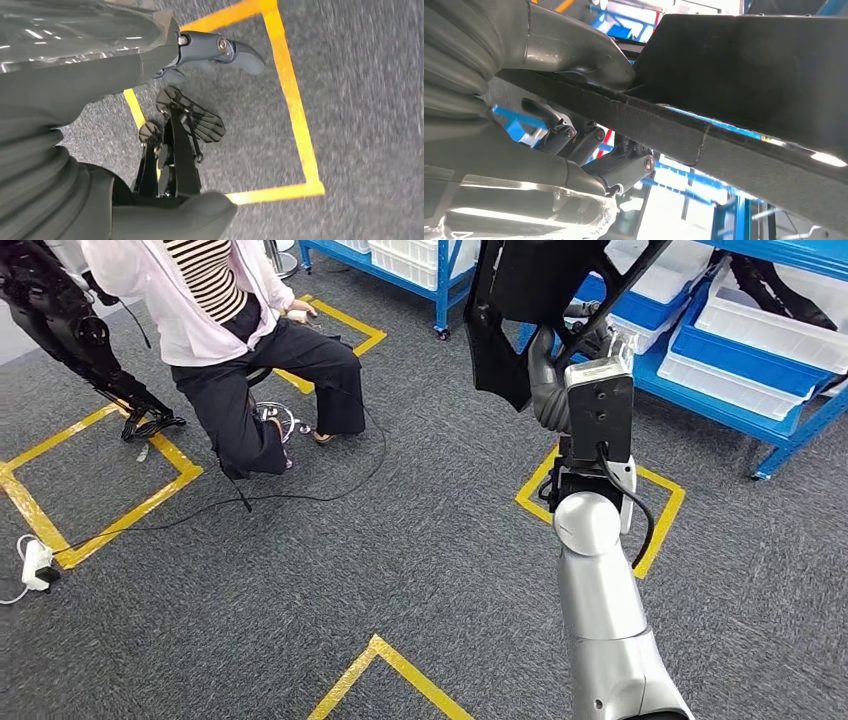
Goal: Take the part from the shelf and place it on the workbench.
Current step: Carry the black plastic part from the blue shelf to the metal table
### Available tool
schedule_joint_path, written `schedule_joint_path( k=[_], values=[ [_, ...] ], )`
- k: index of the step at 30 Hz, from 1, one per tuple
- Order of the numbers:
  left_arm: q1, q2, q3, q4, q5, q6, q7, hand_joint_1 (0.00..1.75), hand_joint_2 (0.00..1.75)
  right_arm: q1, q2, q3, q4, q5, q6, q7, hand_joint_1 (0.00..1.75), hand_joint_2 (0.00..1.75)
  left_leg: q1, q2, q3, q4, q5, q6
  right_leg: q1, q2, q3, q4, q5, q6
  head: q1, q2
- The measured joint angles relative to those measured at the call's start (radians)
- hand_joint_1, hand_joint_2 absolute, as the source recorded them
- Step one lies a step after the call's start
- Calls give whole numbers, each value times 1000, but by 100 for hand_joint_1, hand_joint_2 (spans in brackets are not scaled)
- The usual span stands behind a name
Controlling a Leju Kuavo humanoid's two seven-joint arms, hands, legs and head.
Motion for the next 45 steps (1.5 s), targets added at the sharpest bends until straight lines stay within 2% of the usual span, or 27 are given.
schedule_joint_path(
  k=[2,4,6,8,9,11,13,14,15,17,19,22,24,25,27,29,30,32,34,35,37,38,40,42,43,44,45],
  values=[
    [-1,1,1,0,0,0,-2,0,175,1,1,0,-4,0,2,0,175,175,3,34,75,-142,62,-3,1,-15,4,1,-5,7,-2,0],
    [-3,1,3,0,-1,1,-4,0,175,1,2,-1,-10,1,3,0,175,175,-1,56,124,-232,89,6,9,-29,7,2,-12,18,-1,0],
    [-4,0,4,0,-1,1,-6,0,175,2,3,-2,-14,2,4,0,175,175,-9,41,127,-243,90,22,16,-46,11,-2,-15,30,3,0],
    [-3,-1,4,0,-1,1,-7,0,175,4,3,-3,-18,3,5,0,175,175,-10,23,130,-251,95,40,13,-36,8,9,-27,40,5,0],
    [-3,-2,5,0,-1,1,-8,0,175,4,3,-3,-19,3,5,0,175,175,-9,15,133,-256,99,50,11,-18,-4,37,-44,41,6,0],
    [-5,-2,5,0,-3,1,-9,0,175,8,0,-6,-21,4,5,1,175,175,-9,-4,134,-259,102,62,8,28,-62,161,-101,34,9,0],
    [-4,-2,5,0,-7,2,-10,0,175,16,-5,-10,-21,8,6,0,175,175,-10,-29,134,-259,101,64,8,43,-128,290,-144,35,12,0],
    [-4,-2,5,0,-9,2,-10,0,175,19,-6,-12,-20,10,8,-1,175,175,-11,-41,134,-258,101,64,9,46,-140,307,-143,41,12,0],
    [-3,-2,6,0,-10,2,-10,0,175,21,-7,-13,-20,12,8,-3,175,175,-12,-54,134,-257,101,64,8,47,-131,280,-124,48,13,0],
    [-3,-2,9,0,-10,2,-12,0,175,19,-7,-14,-18,14,10,-8,175,175,-12,-78,134,-254,101,62,4,63,-71,141,-61,62,14,0],
    [-3,-2,14,0,-10,2,-13,0,175,15,-7,-14,-15,15,13,-14,175,175,-15,-99,130,-247,98,54,2,79,-23,35,-18,58,14,0],
    [2,-1,20,0,-10,3,-15,0,175,12,-4,-14,-10,15,16,-17,175,175,-16,-117,124,-247,100,37,4,69,-12,16,-5,34,14,0],
    [4,-1,22,1,-10,3,-15,0,175,10,2,-14,-9,15,18,-17,175,175,-16,-91,110,-220,80,28,-3,55,-9,12,0,19,10,0],
    [3,0,23,1,-10,3,-15,0,175,9,5,-14,-8,15,19,-17,175,175,-16,-66,89,-177,55,24,-5,47,-8,10,1,12,7,0],
    [1,0,25,1,-10,2,-15,0,175,9,7,-15,-6,15,21,-17,175,175,-14,-21,23,-40,-10,16,0,30,-7,10,0,3,-1,0],
    [0,0,27,1,-10,2,-16,0,175,9,9,-15,-3,15,23,-17,175,175,-11,-8,-22,48,-33,11,3,12,-8,10,-2,1,-2,0],
    [0,0,28,1,-10,2,-16,0,175,9,10,-15,-2,15,23,-17,175,175,-10,-4,-16,32,-16,11,3,3,-7,10,-2,0,-2,0],
    [0,1,30,1,-10,3,-18,0,175,6,15,-15,0,15,23,-17,175,175,-10,20,53,-98,45,14,4,-13,-4,10,-6,2,-2,0],
    [-2,2,32,1,-10,5,-21,0,175,1,20,-15,0,15,23,-17,175,175,-15,44,115,-214,84,22,12,-27,-1,11,-11,9,0,0],
    [-3,2,34,1,-10,7,-22,0,175,-1,22,-15,0,15,24,-17,175,175,-19,48,127,-237,88,27,16,-33,0,10,-13,13,1,0],
    [-3,2,38,1,-10,11,-24,0,175,-4,26,-14,1,15,24,-17,175,175,-24,28,126,-241,89,38,19,-49,4,7,-16,23,5,0],
    [-2,2,41,1,-10,13,-25,0,175,-5,28,-14,2,15,24,-17,175,175,-23,18,128,-246,93,45,19,-47,4,10,-21,27,5,0],
    [-3,2,44,1,-10,15,-26,0,175,-8,29,-14,2,15,24,-18,175,175,-19,1,135,-257,101,59,17,-12,-19,66,-54,28,7,0],
    [-5,2,47,0,-11,16,-27,0,175,-10,27,-14,4,15,24,-18,175,175,-16,-19,136,-260,104,67,13,31,-82,198,-111,21,11,0],
    [-5,3,48,0,-12,16,-27,0,175,-10,24,-14,6,15,25,-18,175,175,-16,-30,136,-260,104,68,12,40,-115,263,-133,21,13,0],
    [-4,3,49,1,-13,16,-27,0,175,-9,22,-14,8,15,25,-17,175,175,-16,-42,136,-260,104,68,11,43,-136,300,-142,25,14,0],
    [-4,2,50,1,-14,16,-27,0,175,-9,20,-14,10,15,25,-17,175,175,-16,-55,136,-259,104,68,11,45,-137,297,-133,31,14,0]
  ],
)
